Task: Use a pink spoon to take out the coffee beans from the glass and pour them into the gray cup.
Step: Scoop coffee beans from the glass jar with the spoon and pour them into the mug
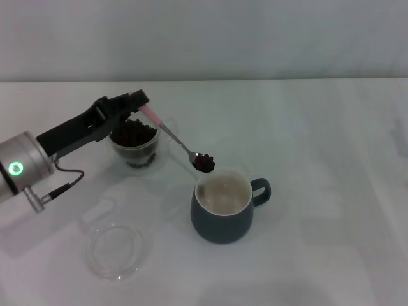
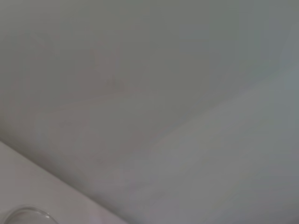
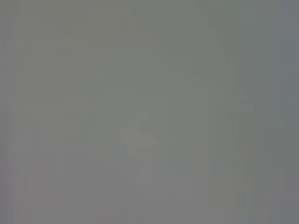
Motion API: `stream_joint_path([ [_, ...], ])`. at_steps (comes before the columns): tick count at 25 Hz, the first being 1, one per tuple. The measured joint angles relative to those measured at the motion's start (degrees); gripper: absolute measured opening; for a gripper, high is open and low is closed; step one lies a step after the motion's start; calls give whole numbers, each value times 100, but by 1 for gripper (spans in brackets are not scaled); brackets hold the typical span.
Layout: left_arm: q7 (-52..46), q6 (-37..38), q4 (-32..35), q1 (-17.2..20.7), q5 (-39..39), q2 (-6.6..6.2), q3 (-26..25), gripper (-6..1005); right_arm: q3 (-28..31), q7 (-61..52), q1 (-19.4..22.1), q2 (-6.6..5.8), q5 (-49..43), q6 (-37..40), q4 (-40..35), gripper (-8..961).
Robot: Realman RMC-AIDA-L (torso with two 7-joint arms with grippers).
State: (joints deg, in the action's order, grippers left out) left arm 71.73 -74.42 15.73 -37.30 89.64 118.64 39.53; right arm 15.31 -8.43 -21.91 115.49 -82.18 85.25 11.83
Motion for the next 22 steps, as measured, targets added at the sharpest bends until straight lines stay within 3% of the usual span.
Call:
stream_joint_path([
  [15, -88, 595, 383, -604, -143, -6, 1593, 135, -23, -62, 111, 0, 0, 43, 80, 840],
  [22, -134, 804, 624, -607, -230, -7, 1735, 135, -37, -162, 178, 0, 0, 61, 91, 841],
])
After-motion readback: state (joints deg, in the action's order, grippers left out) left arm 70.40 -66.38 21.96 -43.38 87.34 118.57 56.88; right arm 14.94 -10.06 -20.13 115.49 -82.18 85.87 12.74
